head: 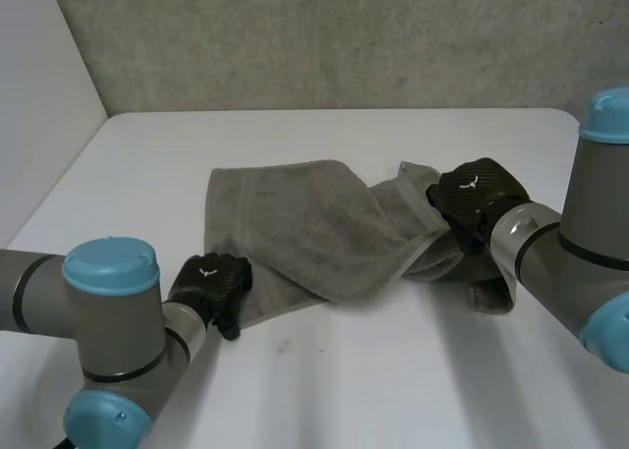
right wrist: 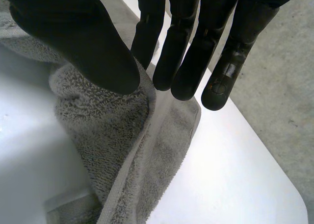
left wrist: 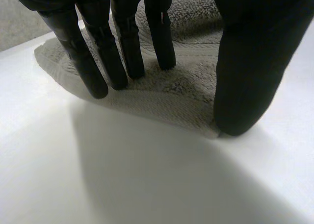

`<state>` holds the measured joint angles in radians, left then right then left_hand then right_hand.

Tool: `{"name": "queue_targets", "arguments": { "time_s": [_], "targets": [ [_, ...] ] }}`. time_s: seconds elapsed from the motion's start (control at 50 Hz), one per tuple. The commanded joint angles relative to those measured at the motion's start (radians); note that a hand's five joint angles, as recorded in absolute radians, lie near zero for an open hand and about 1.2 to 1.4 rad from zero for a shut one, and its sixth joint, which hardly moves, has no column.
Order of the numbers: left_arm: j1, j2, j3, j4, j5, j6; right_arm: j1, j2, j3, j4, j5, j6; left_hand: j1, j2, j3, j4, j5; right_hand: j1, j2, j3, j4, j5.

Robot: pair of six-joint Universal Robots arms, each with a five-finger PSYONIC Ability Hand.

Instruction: Fold the towel.

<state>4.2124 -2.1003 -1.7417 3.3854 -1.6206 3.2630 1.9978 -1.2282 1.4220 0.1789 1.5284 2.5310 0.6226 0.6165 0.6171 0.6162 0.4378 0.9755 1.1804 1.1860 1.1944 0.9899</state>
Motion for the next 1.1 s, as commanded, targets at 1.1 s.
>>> {"name": "queue_targets", "arguments": {
  "time_s": [1.1],
  "targets": [
    [0.115,0.223,0.151,-0.279,-0.090,0.115,0.007,-0.004,-0.084,0.228,0.002,-0.203,0.774,0.780,0.779,0.780,0.784,0.421,0.216,0.210,0.202,0.232]
  ]
}}
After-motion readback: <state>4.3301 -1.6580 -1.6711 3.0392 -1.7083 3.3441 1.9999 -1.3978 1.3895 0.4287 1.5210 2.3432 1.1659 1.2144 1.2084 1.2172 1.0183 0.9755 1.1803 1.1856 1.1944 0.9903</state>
